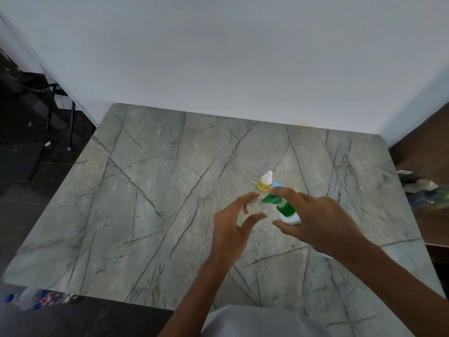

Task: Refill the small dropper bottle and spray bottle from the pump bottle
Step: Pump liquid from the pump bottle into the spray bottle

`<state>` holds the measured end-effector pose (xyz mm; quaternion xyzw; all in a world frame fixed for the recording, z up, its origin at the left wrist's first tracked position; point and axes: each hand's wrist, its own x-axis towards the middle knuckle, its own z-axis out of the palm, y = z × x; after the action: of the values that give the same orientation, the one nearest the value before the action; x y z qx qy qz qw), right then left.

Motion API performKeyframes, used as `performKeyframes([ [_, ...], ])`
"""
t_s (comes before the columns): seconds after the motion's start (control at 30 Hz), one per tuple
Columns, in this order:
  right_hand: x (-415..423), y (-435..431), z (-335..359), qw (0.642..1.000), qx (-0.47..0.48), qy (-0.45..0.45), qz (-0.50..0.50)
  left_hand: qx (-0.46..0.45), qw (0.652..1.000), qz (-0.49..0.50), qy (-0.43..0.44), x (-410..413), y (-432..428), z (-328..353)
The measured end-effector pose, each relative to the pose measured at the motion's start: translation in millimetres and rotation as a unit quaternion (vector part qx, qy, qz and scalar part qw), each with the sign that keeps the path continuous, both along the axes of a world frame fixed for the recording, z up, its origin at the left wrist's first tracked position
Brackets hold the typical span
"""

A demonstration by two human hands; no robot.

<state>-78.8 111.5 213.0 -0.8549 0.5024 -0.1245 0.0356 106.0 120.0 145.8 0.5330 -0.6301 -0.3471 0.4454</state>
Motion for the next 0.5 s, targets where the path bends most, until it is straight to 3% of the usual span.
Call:
performKeyframes([
  [0.5,-0.4,8.8,-1.9,1.000,0.006,-0.017,-0.005,0.016,1.000,0.010,0.014,-2.4,7.9,3.0],
])
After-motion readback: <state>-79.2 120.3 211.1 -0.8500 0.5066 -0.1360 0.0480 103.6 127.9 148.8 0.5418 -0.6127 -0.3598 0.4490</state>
